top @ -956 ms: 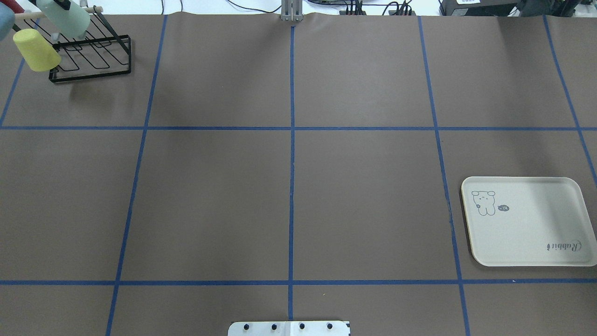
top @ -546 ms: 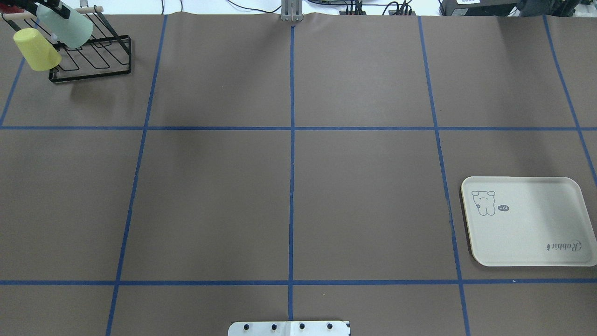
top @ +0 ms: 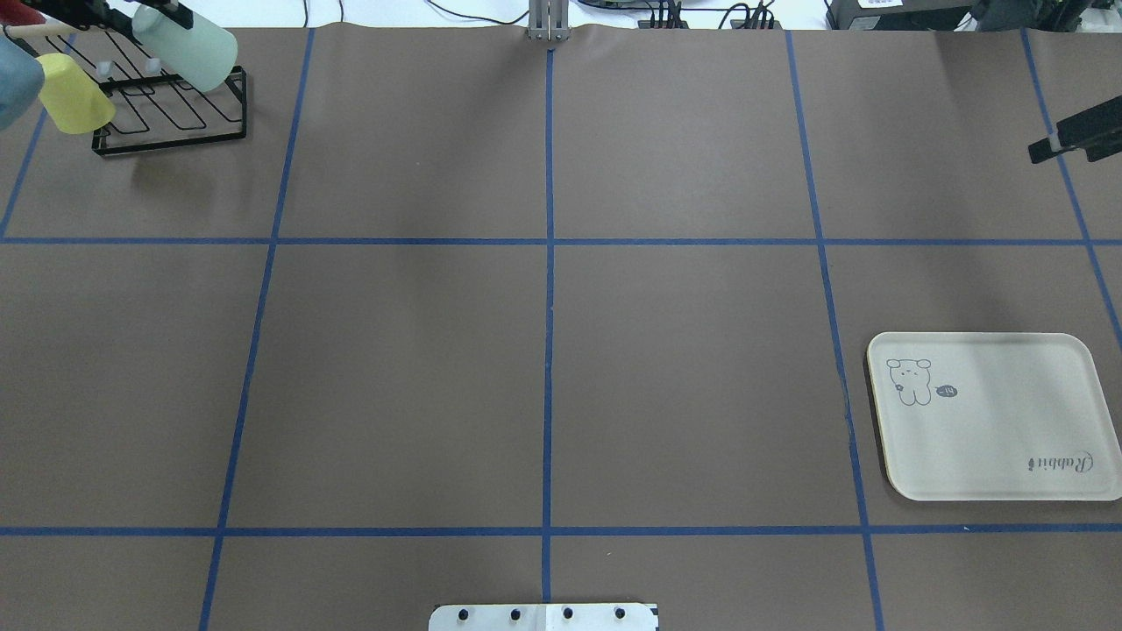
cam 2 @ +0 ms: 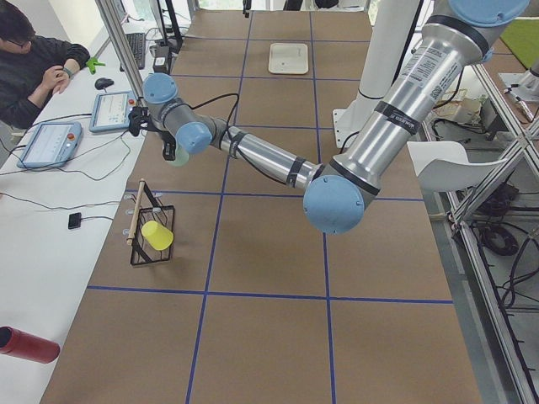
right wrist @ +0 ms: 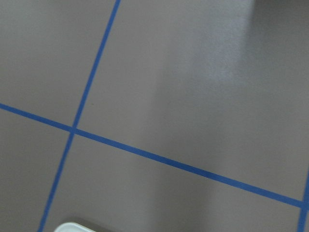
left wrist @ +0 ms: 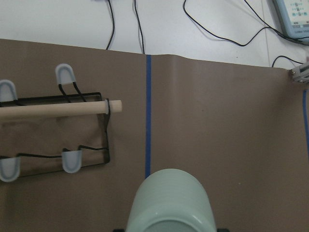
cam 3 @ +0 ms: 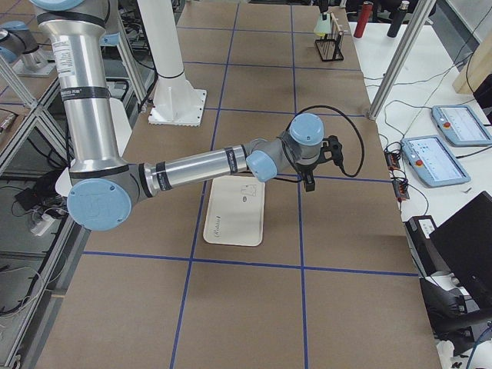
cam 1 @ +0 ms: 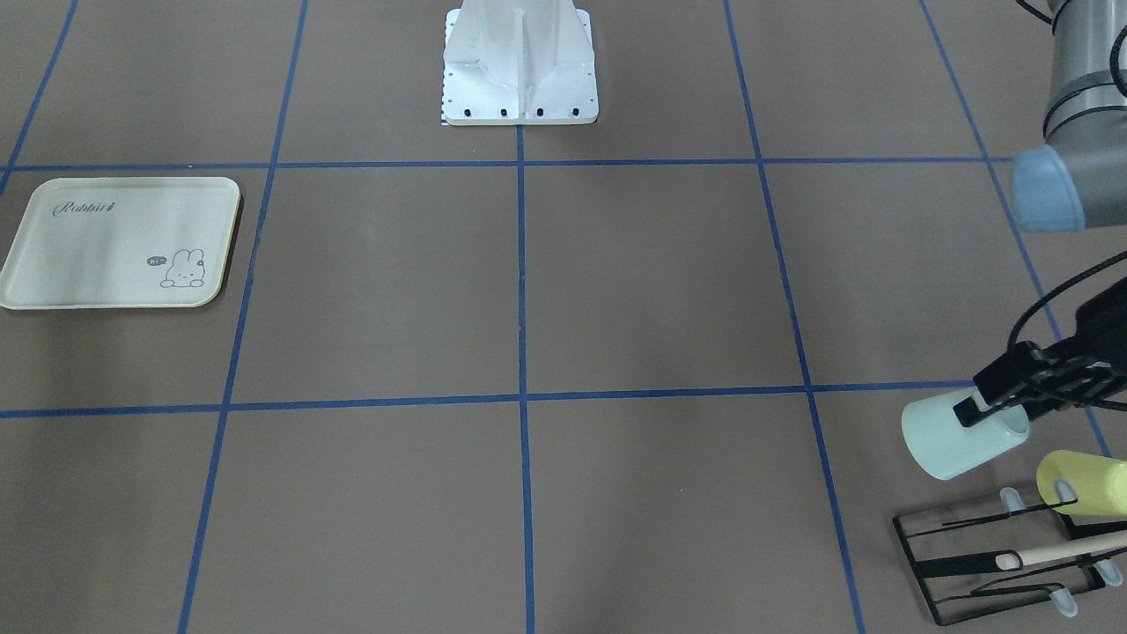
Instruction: Left arm grabs green cup and hands to right arm on tray
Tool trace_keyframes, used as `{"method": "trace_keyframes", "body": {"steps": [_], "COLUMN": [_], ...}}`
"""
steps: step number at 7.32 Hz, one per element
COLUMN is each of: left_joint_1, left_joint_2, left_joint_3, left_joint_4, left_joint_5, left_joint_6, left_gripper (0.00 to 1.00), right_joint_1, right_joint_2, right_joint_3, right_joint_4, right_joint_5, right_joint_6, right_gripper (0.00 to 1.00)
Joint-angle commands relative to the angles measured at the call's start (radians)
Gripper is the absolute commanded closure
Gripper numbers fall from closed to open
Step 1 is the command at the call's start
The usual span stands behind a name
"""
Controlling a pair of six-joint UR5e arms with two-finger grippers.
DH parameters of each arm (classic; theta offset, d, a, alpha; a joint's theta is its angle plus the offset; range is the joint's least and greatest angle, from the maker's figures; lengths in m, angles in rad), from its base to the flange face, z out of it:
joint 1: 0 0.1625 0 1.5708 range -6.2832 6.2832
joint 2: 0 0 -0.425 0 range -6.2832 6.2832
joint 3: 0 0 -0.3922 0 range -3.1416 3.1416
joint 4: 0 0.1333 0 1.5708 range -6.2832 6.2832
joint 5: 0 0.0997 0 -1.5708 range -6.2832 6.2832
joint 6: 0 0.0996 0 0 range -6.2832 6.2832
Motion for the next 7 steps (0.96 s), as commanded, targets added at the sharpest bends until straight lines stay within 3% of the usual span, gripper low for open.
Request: {"method": "trace_keyframes", "body": {"steps": [1,4,7], "left_joint_1": [0.053,0.154,0.234], "left_joint_2": [-0.001,-0.001,0.001], "left_joint_3": [-0.05,-0.164,-0.246], "left_joint_4": [-0.141,-0.222,-0.224], "left_joint_5": [-0.007,-0.007,-0.007], "left_joint_6": [-0.291,-0.567,-0.668], "left_gripper": [1.0,1.0,1.0], "right_joint_1": [-0.083,-0.169,-0.276], "right_joint_2": [0.095,0.2,0.205], "right_joint_3": [-0.009,0.003,-0.006], "right_joint_4": [0.144,0.256,0.614], "right_joint_5": [0.003,-0.009,-0.142], "right_joint_6": [0.335,0.634,0.984], "right_gripper": [0.0,0.0,0.0]}}
